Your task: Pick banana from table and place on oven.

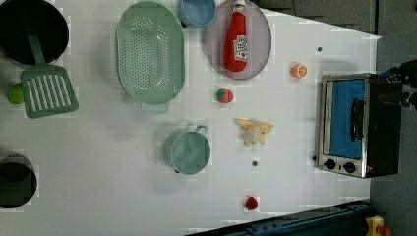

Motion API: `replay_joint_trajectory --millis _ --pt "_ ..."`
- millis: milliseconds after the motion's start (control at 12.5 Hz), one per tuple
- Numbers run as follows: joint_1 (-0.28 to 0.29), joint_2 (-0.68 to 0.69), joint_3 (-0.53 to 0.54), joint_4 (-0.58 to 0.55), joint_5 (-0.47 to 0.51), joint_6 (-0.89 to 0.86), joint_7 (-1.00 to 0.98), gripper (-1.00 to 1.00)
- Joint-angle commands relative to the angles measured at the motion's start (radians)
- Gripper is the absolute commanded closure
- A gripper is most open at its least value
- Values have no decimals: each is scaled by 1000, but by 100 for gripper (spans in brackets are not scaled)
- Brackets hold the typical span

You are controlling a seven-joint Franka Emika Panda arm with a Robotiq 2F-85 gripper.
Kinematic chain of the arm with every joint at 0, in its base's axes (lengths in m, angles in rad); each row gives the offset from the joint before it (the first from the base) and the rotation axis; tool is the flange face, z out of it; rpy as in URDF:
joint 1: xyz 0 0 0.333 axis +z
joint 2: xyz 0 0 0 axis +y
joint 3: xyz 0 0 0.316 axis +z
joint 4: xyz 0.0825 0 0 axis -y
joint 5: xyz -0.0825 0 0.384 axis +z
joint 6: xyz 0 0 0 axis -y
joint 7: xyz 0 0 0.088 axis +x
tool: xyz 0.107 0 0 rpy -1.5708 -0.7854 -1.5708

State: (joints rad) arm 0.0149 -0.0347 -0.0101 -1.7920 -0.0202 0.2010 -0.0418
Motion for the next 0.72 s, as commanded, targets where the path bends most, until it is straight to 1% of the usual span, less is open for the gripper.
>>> replay_joint_trajectory --millis 80,240,480,720 --pt "-15 -480 -40 -276 -6 -183 169 -58" --pt "-15 -480 -39 -276 -6 -183 168 -99" --pt "-14 -474 -38 -279 -6 -181 168 -100" --pt "-14 -427 -37 -304 -6 -166 168 -100"
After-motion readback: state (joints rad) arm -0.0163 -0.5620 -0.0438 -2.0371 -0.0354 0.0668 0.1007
